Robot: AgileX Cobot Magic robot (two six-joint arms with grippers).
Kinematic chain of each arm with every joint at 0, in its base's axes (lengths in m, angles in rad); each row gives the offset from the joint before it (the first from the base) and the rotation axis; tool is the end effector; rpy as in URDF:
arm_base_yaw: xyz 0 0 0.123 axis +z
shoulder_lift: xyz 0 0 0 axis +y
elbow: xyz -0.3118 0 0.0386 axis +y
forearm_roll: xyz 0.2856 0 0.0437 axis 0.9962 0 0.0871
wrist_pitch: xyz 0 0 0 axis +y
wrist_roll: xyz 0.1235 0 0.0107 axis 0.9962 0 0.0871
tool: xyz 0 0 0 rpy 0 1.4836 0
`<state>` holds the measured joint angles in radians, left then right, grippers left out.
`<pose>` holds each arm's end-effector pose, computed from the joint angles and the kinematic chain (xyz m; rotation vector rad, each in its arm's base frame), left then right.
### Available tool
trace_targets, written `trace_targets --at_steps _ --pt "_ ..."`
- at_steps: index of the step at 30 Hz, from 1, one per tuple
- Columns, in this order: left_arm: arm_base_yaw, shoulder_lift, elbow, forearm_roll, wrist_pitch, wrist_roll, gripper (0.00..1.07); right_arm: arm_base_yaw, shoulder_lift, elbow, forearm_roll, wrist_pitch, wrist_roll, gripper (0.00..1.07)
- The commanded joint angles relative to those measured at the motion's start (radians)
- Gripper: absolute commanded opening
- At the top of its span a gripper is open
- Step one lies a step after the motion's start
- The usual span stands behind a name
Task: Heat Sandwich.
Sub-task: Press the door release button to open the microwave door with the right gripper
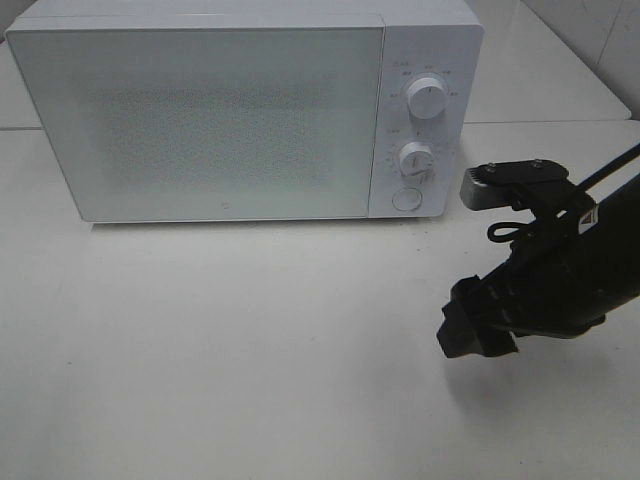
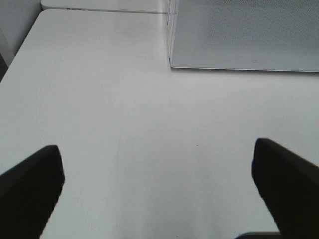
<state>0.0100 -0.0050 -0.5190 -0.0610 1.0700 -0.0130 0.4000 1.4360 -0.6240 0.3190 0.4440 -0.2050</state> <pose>0.0245 -0.0064 0.2860 -0.0193 2.0288 -0.0747 0.2466 0.1224 0.1479 -0.4703 2.7063 0.3216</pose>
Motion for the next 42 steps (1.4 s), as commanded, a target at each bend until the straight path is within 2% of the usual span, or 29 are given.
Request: trace_targets --at_steps 1,3,8,17,25,28,30,31,39,42 --pt "-0.006 -0.023 0.002 0.002 0.0 -0.005 0.98 -0.005 -0.036 -0.024 -0.074 0.112 -0.008 0.76" --pt "-0.006 -0.023 0.002 0.002 0.0 -0.005 0.98 -0.005 -0.086 -0.048 -0.114 0.215 0.008 0.76" --pt "-0.006 -0.023 0.002 0.002 0.0 -0.005 0.98 -0.005 -0.172 -0.079 -0.123 0.342 0.015 0.76" --pt "-0.006 -0.023 0.002 0.002 0.0 -0.005 0.98 -0.005 -0.376 -0.079 -0.121 0.496 0.046 0.76" --pt "-0.006 -0.023 0.002 0.002 0.0 -0.005 0.98 -0.005 -0.603 -0.079 -0.121 0.55 0.068 0.76" --pt "-0.006 -0.023 0.002 0.002 0.0 -0.005 0.98 -0.005 -0.759 -0.078 -0.121 0.572 0.088 0.76" --pt "-0.006 -0.023 0.002 0.002 0.0 -0.005 0.98 -0.005 -0.789 -0.078 -0.122 0.575 0.099 0.76" --pt "-0.006 -0.023 0.002 0.002 0.0 -0.005 0.98 -0.005 -0.862 -0.078 -0.131 0.587 0.123 0.76" --pt "-0.006 -0.023 0.002 0.002 0.0 -0.005 0.98 -0.005 -1.072 -0.076 -0.197 0.622 0.212 0.76" --pt "-0.006 -0.023 0.002 0.002 0.0 -0.005 0.98 -0.018 -1.164 -0.038 -0.213 0.631 0.245 0.76"
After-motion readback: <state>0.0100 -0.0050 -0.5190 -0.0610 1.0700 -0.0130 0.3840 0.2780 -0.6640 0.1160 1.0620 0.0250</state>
